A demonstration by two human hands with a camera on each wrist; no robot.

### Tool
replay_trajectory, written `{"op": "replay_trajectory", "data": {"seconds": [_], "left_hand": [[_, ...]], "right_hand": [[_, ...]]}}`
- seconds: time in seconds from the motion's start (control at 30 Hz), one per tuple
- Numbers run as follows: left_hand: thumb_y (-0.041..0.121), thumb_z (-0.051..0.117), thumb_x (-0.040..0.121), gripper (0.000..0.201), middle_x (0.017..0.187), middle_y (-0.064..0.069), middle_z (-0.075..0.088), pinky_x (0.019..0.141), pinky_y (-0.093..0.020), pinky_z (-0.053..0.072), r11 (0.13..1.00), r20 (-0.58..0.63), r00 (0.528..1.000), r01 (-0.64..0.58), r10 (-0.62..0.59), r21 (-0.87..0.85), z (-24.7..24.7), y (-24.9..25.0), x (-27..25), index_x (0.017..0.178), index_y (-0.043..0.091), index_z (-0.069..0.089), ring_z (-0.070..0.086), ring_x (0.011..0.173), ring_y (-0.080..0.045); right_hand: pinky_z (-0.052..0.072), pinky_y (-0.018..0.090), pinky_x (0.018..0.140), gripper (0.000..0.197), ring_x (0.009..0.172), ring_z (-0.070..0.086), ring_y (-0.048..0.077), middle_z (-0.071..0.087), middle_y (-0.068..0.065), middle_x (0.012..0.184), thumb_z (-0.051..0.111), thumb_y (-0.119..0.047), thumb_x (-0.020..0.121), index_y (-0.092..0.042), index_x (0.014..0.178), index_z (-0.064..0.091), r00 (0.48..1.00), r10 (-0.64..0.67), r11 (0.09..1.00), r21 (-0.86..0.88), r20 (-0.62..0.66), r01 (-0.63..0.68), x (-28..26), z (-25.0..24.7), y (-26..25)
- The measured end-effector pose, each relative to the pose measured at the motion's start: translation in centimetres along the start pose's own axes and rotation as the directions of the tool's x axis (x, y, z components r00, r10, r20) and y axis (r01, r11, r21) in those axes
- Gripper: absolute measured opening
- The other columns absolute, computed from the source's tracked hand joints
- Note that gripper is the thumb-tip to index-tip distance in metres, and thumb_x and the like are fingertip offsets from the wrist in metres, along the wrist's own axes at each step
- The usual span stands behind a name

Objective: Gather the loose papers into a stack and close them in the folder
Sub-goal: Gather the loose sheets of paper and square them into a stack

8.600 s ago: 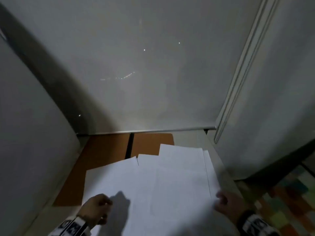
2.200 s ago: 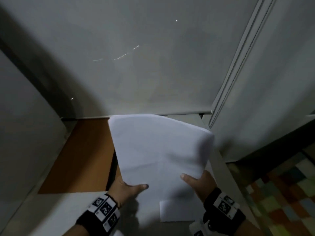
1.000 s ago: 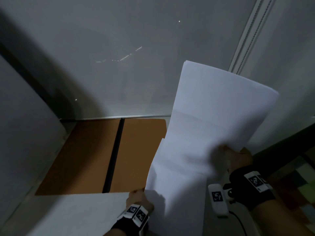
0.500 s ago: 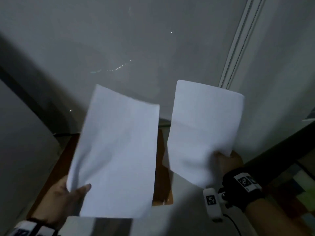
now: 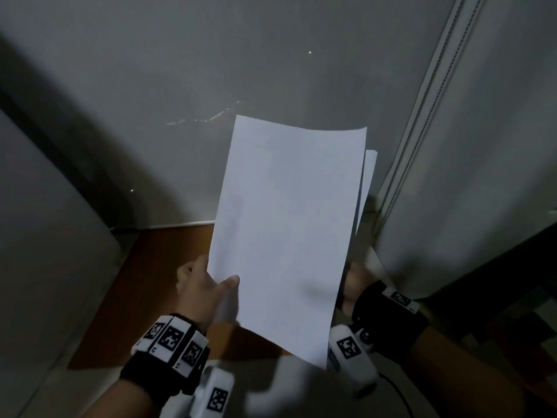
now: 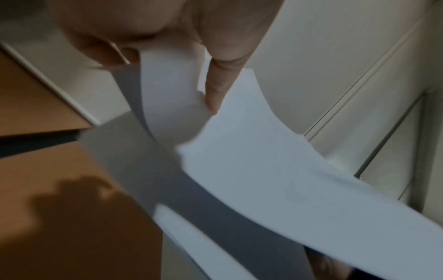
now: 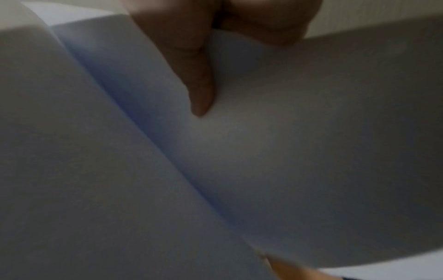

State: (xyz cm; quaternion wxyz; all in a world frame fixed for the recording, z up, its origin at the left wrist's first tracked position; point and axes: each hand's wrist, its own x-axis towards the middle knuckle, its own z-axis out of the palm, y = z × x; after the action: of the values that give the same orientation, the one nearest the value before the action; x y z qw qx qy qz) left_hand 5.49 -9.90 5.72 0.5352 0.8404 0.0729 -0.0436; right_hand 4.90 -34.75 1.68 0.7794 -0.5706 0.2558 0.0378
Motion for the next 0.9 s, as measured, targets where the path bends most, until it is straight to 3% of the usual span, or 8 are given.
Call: {"op": "replay_trajectory", "data": {"seconds": [0.13,0.23,0.43,0.57,0.67,0.77,0.83,0.9], "left_hand": [[0.009,0.066,0.083,0.015,0.108,-0.018,0.065,0.089,-0.058,0.052,0.971,0.105,0.994,0.051,-0.027,-0.233,0.0,0.2,-0.9,0.089,0.02,0.057,0.064,0.097,-0.04],[-0.004,0.07,0.076,0.031,0.09,-0.009,0.065,0.081,-0.054,0.054,0.972,0.067,0.997,-0.013,0.03,-0.235,-0.7,-0.5,-0.6,0.088,0.018,0.053,0.064,0.091,-0.041],[-0.013,0.067,0.074,0.061,0.107,-0.005,0.065,0.096,-0.05,0.049,0.941,0.122,0.991,-0.015,0.059,-0.339,-0.8,-1.2,-0.8,0.12,0.024,0.052,0.062,0.102,-0.031],[-0.017,0.064,0.074,0.041,0.093,0.0,0.065,0.091,-0.052,0.05,0.934,0.104,0.988,-0.074,0.117,-0.348,-0.5,-1.5,-1.2,0.092,0.02,0.058,0.061,0.099,-0.037],[-0.018,0.065,0.072,0.037,0.087,-0.005,0.069,0.081,-0.048,0.056,0.92,0.145,0.978,-0.083,0.148,-0.384,-0.8,-1.0,-1.5,0.085,0.015,0.059,0.064,0.097,-0.037],[0.011,0.085,0.06,0.032,0.086,0.004,0.078,0.062,-0.022,0.06,0.913,0.289,0.943,-0.038,0.167,-0.406,-1.5,-0.7,-0.9,0.084,0.026,0.072,0.073,0.083,-0.012],[0.047,0.089,0.038,0.053,0.093,0.009,0.076,0.077,-0.02,0.057,0.93,0.334,0.92,-0.078,0.205,-0.358,-1.8,0.3,-1.4,0.087,0.036,0.073,0.07,0.09,-0.005],[0.042,0.082,0.059,0.052,0.105,0.001,0.064,0.083,-0.023,0.051,0.936,0.328,0.922,-0.086,0.204,-0.341,-1.6,0.6,-1.5,0.106,0.025,0.065,0.064,0.099,-0.012]], "right_hand": [[0.05,0.024,0.069,0.057,0.058,0.062,0.005,0.067,-0.01,0.054,0.02,-0.008,0.092,-0.021,0.075,0.072,0.996,-0.074,0.988,0.133,-0.059,0.081,1.5,-0.9,2.6],[0.048,0.049,0.09,0.054,0.063,0.063,0.019,0.067,0.007,0.063,0.057,-0.039,0.082,0.004,0.115,0.055,0.999,-0.032,0.995,0.091,-0.035,0.035,-0.3,-1.2,1.3],[0.047,0.043,0.085,0.068,0.086,0.066,0.027,0.073,0.01,0.091,0.022,-0.064,0.085,-0.015,0.111,0.062,0.956,-0.132,0.968,0.243,0.264,0.067,-4.4,0.0,-3.6],[0.053,0.037,0.08,0.021,0.091,0.068,0.022,0.076,-0.004,0.09,0.05,-0.024,0.09,-0.018,0.105,0.064,0.941,-0.311,0.95,0.006,0.136,0.313,-5.0,0.0,-3.6],[0.056,0.019,0.075,0.033,0.08,0.069,0.002,0.071,-0.001,0.093,0.073,-0.009,0.066,-0.012,0.098,0.066,0.887,-0.461,0.863,-0.212,0.039,0.458,-5.1,-0.9,-3.1],[0.049,0.015,0.064,0.016,0.059,0.064,-0.012,0.07,-0.013,0.076,0.073,-0.008,0.071,-0.02,0.08,0.068,0.869,-0.495,0.837,-0.276,-0.009,0.473,-5.6,-0.8,-3.0],[0.05,0.012,0.057,0.019,0.054,0.063,-0.01,0.07,-0.017,0.054,0.071,-0.005,0.074,-0.022,0.065,0.067,0.876,-0.482,0.83,-0.322,-0.001,0.456,-5.8,-0.9,-2.3],[0.055,0.02,0.064,0.024,0.063,0.069,0.002,0.071,-0.018,0.054,0.069,-0.004,0.076,-0.023,0.061,0.068,0.88,-0.474,0.827,-0.331,0.022,0.454,-6.2,-1.1,-1.7]]}}
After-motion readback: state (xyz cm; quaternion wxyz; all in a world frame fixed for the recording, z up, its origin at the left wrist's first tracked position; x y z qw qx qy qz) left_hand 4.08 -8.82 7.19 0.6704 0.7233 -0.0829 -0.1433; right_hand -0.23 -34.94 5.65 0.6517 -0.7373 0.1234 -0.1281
